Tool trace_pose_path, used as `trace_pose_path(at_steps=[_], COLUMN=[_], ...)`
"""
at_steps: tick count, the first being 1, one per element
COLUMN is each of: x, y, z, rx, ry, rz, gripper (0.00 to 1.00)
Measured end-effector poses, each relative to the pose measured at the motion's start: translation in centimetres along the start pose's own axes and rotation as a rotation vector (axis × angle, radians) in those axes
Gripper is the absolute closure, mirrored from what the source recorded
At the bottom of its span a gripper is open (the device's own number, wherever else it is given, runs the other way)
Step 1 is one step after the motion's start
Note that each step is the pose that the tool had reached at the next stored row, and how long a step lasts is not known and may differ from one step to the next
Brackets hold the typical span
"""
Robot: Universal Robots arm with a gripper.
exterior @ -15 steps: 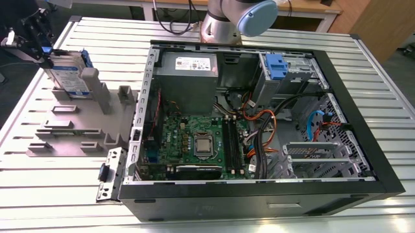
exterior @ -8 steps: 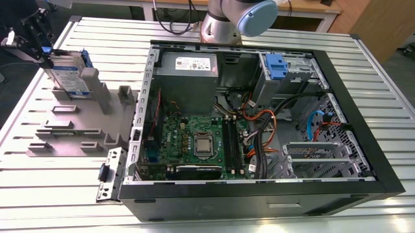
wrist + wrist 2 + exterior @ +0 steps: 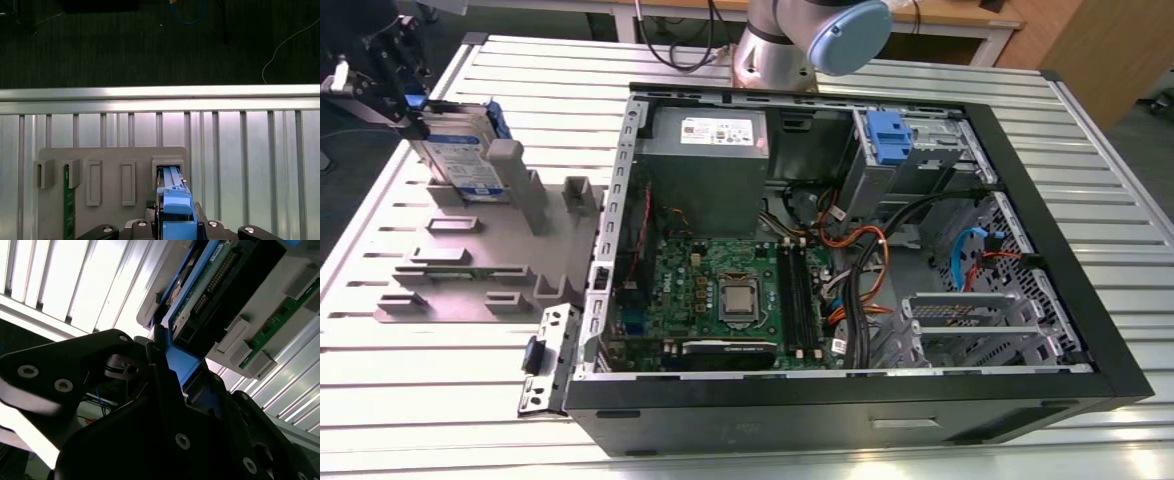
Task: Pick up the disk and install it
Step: 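Pick up the disk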
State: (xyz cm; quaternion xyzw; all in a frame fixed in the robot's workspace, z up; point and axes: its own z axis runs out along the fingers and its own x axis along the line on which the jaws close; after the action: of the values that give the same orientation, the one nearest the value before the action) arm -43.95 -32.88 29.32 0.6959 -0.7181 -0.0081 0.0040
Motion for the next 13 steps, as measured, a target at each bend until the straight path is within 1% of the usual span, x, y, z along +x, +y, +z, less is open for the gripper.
trace_pose_path(at_steps=[13], x=[0.0], y=[0.01], z=[-0.31], rx=[-0.0001], ry=[0.0001], rz=[0.0], gripper=[0.63])
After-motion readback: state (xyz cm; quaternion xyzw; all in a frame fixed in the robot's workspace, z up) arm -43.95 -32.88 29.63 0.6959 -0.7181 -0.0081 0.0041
